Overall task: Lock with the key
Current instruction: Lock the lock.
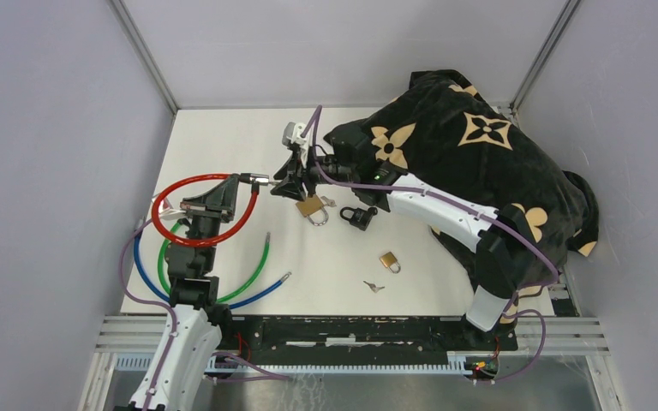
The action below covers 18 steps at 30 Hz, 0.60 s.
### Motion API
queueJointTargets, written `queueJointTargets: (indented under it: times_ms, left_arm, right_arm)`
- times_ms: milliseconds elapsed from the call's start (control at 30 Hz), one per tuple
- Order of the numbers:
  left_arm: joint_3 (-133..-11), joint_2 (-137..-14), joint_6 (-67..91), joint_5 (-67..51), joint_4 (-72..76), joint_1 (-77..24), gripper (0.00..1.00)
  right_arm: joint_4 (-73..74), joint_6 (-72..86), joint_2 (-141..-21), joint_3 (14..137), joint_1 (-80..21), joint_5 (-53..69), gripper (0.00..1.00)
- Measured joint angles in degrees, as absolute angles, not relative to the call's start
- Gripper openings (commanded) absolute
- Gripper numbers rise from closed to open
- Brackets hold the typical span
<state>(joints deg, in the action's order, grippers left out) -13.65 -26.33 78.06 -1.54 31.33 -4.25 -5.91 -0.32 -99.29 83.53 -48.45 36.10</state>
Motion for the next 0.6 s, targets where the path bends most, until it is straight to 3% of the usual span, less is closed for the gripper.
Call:
queueJointTargets:
  times_ms: [100, 300, 600]
  left_arm:
    - [-13.65, -26.2, 78.06, -1.54, 31.33, -4.25, 0.02]
    - [-13.65, -26.2, 78.06, -1.54, 31.33, -4.25, 0.02]
    - [-13.65, -26.2, 77.95, -1.02, 29.17, -4.25, 0.02]
  right_arm:
    - [-5.5, -1.85, -99.61, 83.53, -48.95, 34.92, 0.39]
    - [-5.52, -4.89, -99.61, 83.53, -50.0, 32.56, 0.17]
    - [-5.17, -10.98, -99.55, 83.33, -52.25, 25.91, 0.0]
